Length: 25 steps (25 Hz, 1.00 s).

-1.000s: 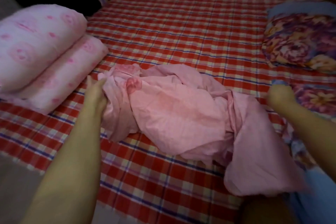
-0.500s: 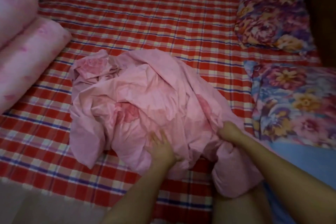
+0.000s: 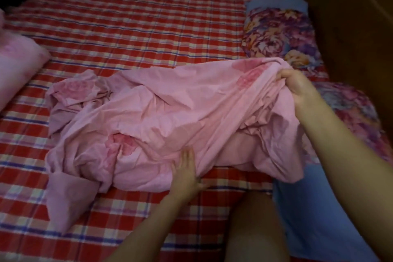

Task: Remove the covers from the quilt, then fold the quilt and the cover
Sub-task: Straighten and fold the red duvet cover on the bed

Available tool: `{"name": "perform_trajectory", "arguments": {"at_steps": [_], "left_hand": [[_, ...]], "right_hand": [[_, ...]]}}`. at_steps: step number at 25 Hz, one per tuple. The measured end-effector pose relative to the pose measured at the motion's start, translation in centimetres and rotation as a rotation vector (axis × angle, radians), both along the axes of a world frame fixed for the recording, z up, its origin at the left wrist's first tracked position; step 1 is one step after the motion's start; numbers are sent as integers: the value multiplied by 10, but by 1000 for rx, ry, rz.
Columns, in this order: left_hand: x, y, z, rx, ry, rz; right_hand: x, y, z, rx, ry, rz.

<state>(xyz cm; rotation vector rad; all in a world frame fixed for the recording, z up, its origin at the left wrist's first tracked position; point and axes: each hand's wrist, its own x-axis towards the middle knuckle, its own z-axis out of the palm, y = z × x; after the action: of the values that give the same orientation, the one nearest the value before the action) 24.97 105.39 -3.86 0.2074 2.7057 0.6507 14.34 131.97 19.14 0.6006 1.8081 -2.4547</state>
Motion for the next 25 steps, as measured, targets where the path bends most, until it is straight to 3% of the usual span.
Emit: {"name": "perform_trajectory", "arguments": {"at_steps": [1, 2, 3, 5, 7, 8, 9, 11, 13, 14, 17, 18, 20, 22, 23, 25], "left_hand": [[-15, -9, 3, -73, 35, 83], [-31, -25, 12, 9, -14, 162], [-49, -37, 35, 148, -157, 297], [-80, -56, 89, 632, -522, 580], [-101, -69, 159, 1222, -775, 511], [-104, -72, 198, 1452, -852, 375], [-107, -75, 229, 1564, -843, 262], [-123, -81, 254, 1480, -660, 344], [-136, -84, 256, 1444, -588, 479], [-139, -82, 256, 1439, -586, 533], [-147, -76, 247, 1423, -603, 548], [-147, -74, 249, 1449, -625, 520], [-148, -77, 253, 1486, -624, 435], [-149, -84, 251, 1421, -611, 332], [-151, -89, 246, 1287, -547, 298], [-158, -99, 226, 733, -227, 194]], "right_hand": [[-5, 2, 8, 5, -41, -21], [-11, 5, 12, 12, -94, -30], [-17, 9, 17, 17, -138, -40], [-26, 18, 22, -21, -156, -80], [-29, 25, 22, -60, -161, -120], [-29, 24, 18, -88, -122, -162], [-32, 19, 13, -77, -111, -178], [-33, -4, 1, 136, -142, -186], [-20, -41, -9, 546, -76, -148], [-11, -65, -14, 668, -9, -38], [35, -150, -30, 741, 85, 533], [39, -165, -47, 842, 59, 569], [27, -164, -66, 988, -34, 439], [6, -139, -62, 972, -223, 262], [-6, -124, -53, 909, -272, 186], [-27, -91, -33, 749, -282, 29]]}}
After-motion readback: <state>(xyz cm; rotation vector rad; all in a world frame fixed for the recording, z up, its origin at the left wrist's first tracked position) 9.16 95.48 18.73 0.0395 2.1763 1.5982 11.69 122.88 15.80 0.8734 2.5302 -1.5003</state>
